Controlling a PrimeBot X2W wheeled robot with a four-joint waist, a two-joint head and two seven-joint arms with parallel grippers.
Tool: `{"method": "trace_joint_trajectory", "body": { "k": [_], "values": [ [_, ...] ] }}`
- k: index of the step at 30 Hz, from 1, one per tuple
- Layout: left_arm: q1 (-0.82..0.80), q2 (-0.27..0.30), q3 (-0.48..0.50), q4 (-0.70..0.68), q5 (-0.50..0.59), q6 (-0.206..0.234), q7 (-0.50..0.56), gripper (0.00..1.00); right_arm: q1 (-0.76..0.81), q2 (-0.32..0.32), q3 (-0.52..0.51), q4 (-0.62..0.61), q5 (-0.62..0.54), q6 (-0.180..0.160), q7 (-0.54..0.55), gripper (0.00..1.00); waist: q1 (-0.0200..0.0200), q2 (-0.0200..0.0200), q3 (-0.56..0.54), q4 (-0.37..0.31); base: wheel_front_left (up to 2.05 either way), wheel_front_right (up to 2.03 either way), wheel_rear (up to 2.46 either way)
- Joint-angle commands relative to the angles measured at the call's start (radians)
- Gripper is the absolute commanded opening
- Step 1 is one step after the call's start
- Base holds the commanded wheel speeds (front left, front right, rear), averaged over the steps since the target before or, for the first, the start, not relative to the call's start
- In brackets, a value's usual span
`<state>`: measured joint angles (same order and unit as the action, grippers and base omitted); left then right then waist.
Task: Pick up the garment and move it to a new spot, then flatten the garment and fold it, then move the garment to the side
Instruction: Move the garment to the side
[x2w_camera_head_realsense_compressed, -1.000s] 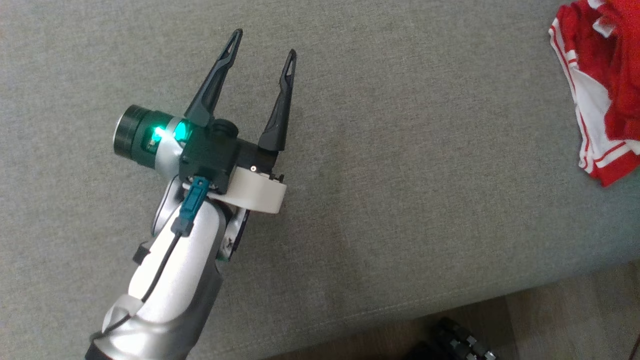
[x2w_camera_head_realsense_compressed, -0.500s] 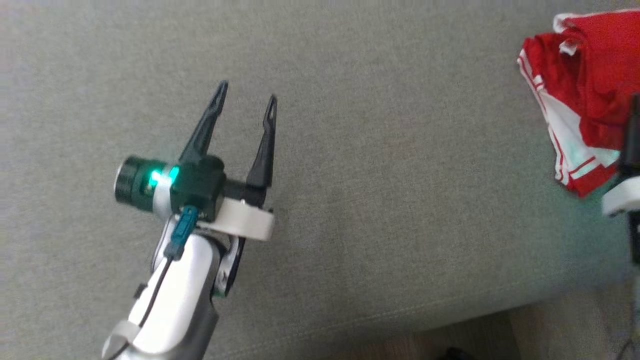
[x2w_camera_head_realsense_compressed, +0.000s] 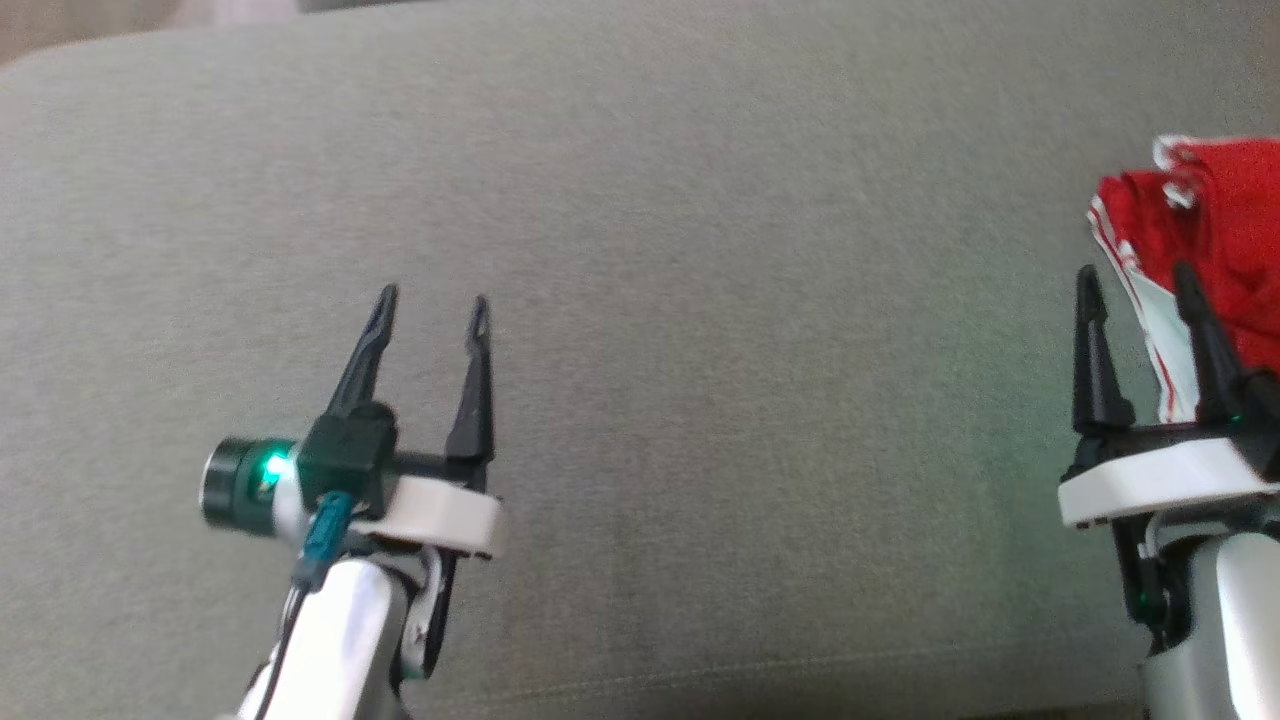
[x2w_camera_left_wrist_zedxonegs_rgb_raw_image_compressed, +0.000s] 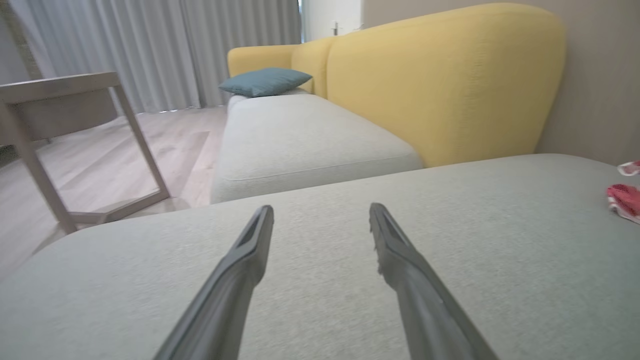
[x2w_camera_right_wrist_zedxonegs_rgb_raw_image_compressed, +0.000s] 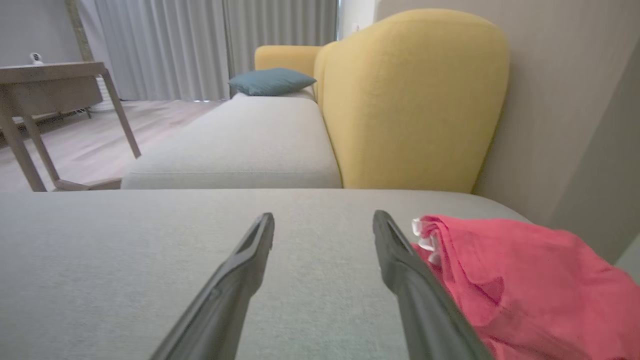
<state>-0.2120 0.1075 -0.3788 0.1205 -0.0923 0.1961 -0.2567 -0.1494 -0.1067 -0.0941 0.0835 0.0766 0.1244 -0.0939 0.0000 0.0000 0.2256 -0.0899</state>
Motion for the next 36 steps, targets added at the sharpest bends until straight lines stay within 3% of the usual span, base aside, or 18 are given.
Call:
{"method": "trace_joint_trajectory", "body": {
  "k": [1,13,36],
  "values": [
    [-0.007,0.020,0.042,-0.032,-0.011,0.011,-0.005,1.00,0.001,-0.004,0.027,-0.049,0.005,0.006,0.006,1.00,0.0000,0.0000,-0.037,0.040,0.00,0.00,0.00],
    [0.105,0.058,0.106,-0.035,-0.044,0.032,-0.005,1.00,0.110,0.034,0.083,-0.122,0.034,0.006,0.050,1.00,0.0000,0.0000,-0.128,0.106,0.00,0.00,0.00],
    [0.201,0.088,0.111,0.002,-0.089,0.013,0.002,1.00,0.232,0.056,0.084,-0.157,0.049,0.006,0.083,1.00,0.0000,0.0000,-0.226,0.082,0.00,0.00,0.00]
  ]
}}
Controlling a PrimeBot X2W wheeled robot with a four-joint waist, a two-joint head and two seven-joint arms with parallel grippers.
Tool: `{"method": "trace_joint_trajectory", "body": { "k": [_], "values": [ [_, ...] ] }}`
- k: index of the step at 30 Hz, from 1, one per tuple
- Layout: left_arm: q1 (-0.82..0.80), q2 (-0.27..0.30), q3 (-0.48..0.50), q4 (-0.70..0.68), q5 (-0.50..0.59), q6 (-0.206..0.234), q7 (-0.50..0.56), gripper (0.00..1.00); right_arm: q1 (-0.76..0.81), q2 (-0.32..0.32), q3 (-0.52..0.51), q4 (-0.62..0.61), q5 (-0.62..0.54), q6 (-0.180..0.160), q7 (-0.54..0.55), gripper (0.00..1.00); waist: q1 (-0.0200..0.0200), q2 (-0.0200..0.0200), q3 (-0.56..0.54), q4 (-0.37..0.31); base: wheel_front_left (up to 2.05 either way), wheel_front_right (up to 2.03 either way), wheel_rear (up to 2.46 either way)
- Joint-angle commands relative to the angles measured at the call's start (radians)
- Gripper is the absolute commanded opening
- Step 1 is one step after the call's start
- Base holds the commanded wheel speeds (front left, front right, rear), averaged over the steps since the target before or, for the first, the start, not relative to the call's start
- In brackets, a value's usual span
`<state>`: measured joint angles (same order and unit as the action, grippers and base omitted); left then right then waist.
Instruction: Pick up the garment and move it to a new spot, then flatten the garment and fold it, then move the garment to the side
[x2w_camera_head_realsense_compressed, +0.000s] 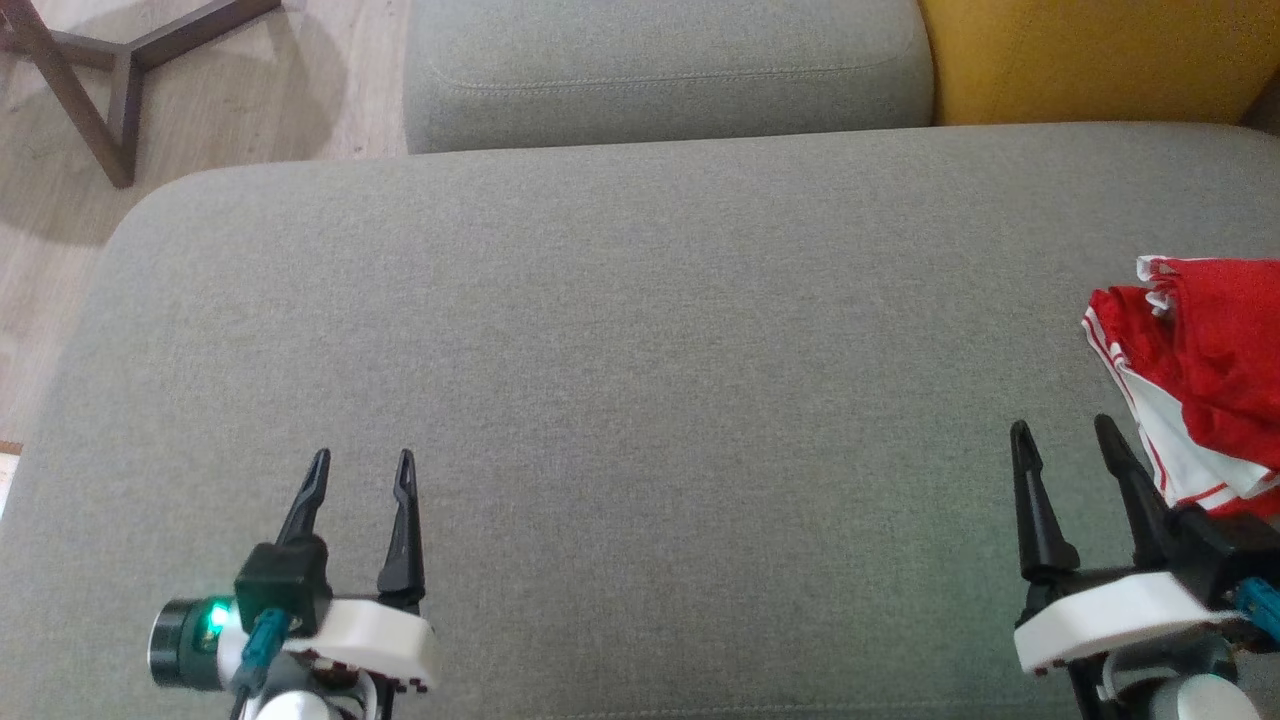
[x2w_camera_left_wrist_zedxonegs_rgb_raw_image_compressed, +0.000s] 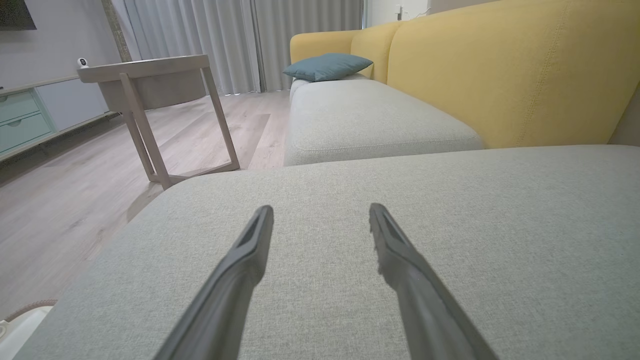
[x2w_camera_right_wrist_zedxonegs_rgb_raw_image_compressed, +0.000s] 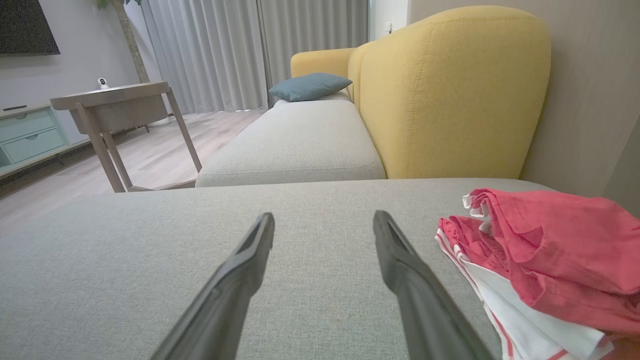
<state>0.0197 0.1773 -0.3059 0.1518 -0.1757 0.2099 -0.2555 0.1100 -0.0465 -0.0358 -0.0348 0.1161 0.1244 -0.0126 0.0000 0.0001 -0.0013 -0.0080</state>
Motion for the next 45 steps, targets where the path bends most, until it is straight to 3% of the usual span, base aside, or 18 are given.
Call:
{"method": "trace_joint_trajectory", "body": {
  "k": [1,28,29,45],
  "values": [
    [-0.031,0.019,0.038,-0.029,-0.007,-0.002,0.002,1.00,-0.027,-0.004,0.026,-0.040,0.011,0.006,0.003,1.00,0.0000,-0.0001,0.000,0.000,0.00,0.00,0.00],
    [-0.033,0.032,0.027,-0.015,-0.035,0.001,0.007,1.00,-0.031,-0.004,0.039,-0.037,0.033,0.006,0.005,1.00,0.0000,-0.0001,-0.005,-0.002,0.00,0.00,0.00],
    [0.000,0.012,-0.006,0.014,-0.030,0.001,0.009,0.00,0.003,0.001,0.015,0.000,0.028,0.000,0.006,0.00,0.0000,-0.0001,-0.005,-0.002,0.00,0.00,0.00],
    [0.002,-0.006,0.022,0.058,-0.168,-0.029,0.035,0.00,-0.010,-0.007,0.021,0.071,0.175,0.000,0.010,0.00,0.0000,-0.0001,-0.004,-0.001,0.00,0.00,0.00]
  ]
}}
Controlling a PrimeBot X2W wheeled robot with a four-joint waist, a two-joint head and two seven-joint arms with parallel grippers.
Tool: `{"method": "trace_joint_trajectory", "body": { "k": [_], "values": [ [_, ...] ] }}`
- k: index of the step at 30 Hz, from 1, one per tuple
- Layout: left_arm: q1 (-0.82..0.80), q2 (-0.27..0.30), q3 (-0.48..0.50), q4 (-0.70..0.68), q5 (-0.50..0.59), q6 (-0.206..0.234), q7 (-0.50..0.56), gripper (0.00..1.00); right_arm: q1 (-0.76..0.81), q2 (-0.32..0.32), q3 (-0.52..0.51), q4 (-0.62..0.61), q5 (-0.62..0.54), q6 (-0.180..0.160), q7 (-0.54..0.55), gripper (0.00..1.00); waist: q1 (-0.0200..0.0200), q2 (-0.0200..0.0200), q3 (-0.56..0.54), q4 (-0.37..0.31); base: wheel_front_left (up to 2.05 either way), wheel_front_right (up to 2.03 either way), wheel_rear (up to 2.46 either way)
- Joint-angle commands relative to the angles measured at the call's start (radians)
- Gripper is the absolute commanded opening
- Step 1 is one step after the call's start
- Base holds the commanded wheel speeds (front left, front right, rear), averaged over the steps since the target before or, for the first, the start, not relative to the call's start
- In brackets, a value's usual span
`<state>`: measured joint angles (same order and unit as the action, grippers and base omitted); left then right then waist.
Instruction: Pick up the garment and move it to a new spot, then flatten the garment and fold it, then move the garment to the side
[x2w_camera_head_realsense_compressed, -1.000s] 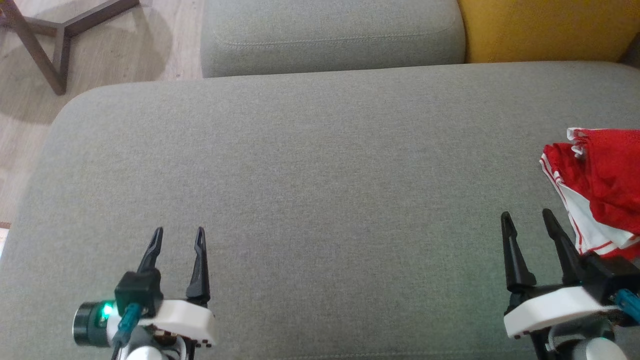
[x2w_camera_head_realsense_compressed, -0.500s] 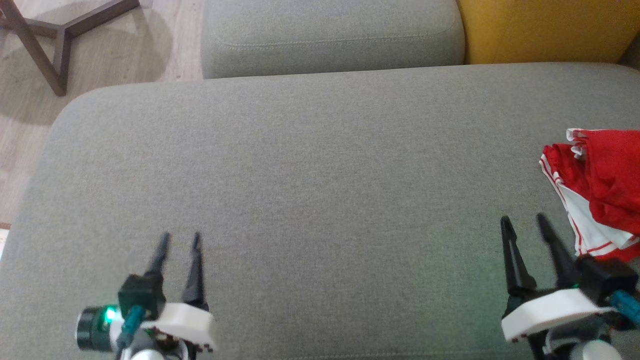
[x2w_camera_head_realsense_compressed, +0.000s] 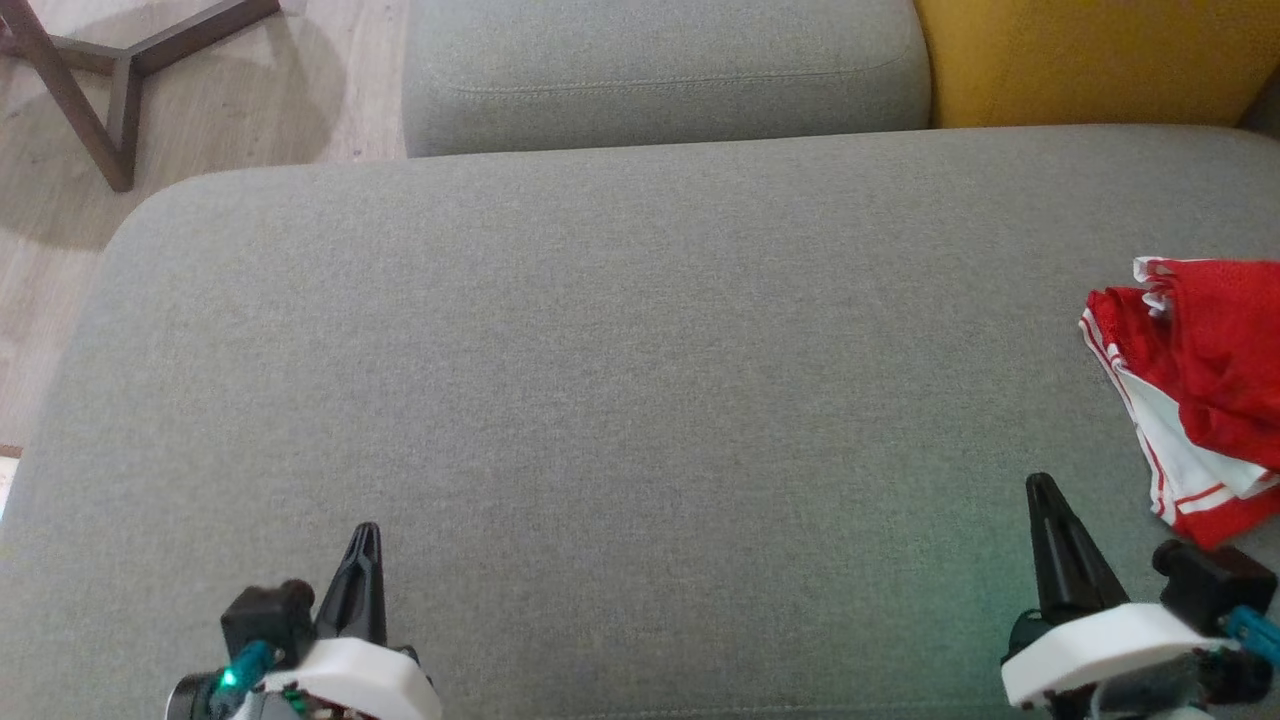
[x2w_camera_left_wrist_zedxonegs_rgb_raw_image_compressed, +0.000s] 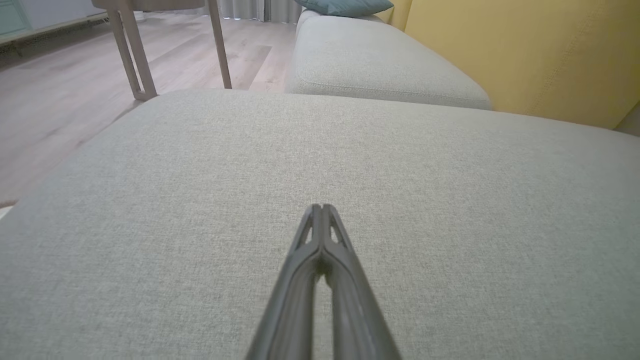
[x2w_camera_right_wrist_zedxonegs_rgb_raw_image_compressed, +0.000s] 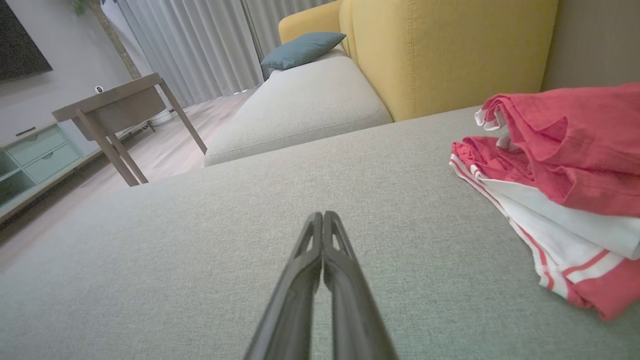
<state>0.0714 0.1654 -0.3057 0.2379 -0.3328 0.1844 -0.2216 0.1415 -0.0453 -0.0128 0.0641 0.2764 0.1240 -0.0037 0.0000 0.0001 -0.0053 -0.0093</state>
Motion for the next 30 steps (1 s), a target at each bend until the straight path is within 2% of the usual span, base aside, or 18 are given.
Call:
{"method": "trace_joint_trajectory", "body": {
  "k": [1,30],
  "values": [
    [-0.051,0.006,0.024,-0.027,-0.023,-0.007,0.004,0.00,-0.043,-0.008,-0.002,-0.026,0.027,0.001,0.002,0.00,0.0000,-0.0001,0.000,0.000,0.00,0.00,0.00],
    [-0.085,-0.013,0.109,-0.016,-0.360,-0.087,0.076,0.00,-0.095,-0.021,-0.009,0.027,0.379,0.002,0.017,0.00,0.0000,-0.0001,0.002,0.003,0.00,0.00,0.00]
  ]
}}
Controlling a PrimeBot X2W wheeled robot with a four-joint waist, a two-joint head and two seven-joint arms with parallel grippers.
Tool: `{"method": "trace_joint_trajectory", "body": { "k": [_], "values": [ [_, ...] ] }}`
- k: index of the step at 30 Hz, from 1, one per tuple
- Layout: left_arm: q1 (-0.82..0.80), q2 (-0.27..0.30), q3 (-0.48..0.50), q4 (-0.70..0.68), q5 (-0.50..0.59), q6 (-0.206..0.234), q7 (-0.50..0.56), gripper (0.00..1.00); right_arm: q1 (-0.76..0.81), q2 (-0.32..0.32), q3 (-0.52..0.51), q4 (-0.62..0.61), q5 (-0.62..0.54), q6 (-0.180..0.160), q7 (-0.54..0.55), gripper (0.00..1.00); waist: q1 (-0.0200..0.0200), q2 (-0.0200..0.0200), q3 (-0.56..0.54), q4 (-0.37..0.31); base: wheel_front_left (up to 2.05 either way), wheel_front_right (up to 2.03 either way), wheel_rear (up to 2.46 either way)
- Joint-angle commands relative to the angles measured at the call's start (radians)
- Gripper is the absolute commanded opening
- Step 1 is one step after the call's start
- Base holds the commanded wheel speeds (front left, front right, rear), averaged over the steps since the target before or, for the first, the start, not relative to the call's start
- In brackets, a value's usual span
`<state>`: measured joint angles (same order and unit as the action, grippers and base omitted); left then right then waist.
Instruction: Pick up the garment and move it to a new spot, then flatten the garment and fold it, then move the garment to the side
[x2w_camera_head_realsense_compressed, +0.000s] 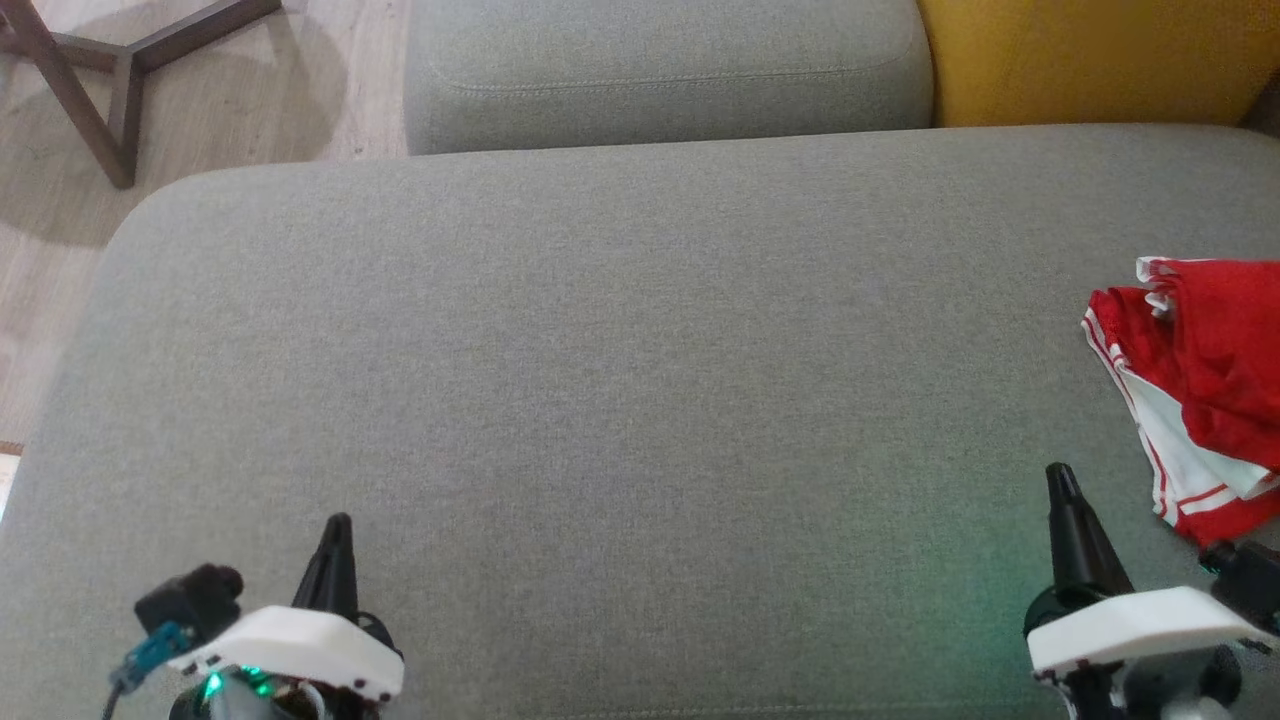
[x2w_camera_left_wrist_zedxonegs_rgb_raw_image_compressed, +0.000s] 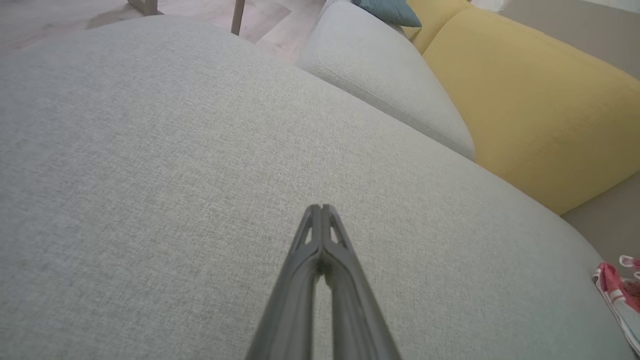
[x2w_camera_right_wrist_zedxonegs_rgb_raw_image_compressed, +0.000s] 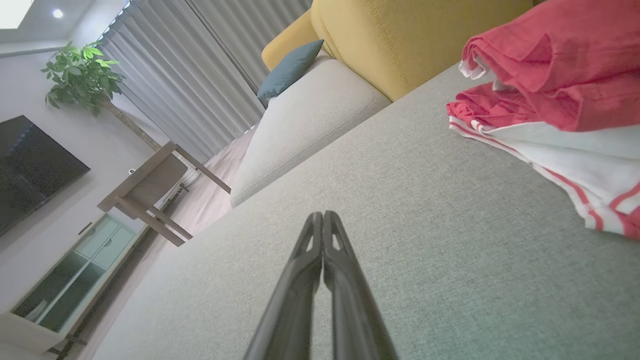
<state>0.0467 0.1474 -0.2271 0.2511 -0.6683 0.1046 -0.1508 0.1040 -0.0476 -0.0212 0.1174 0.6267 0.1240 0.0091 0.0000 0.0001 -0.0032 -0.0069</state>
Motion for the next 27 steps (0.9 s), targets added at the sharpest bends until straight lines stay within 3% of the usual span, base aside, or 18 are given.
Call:
{"method": "trace_joint_trajectory", "body": {
  "k": [1,27],
  "values": [
    [-0.062,0.003,0.037,-0.029,-0.048,-0.013,0.010,0.00,-0.061,-0.019,-0.002,-0.023,0.053,0.002,0.006,0.00,0.0000,-0.0001,0.000,0.000,0.00,0.00,0.00],
    [-0.089,-0.019,0.118,-0.023,-0.333,-0.081,0.078,0.00,-0.106,-0.024,-0.016,0.022,0.350,0.004,0.025,0.00,0.0000,-0.0001,0.002,0.002,0.00,0.00,0.00]
  ]
}}
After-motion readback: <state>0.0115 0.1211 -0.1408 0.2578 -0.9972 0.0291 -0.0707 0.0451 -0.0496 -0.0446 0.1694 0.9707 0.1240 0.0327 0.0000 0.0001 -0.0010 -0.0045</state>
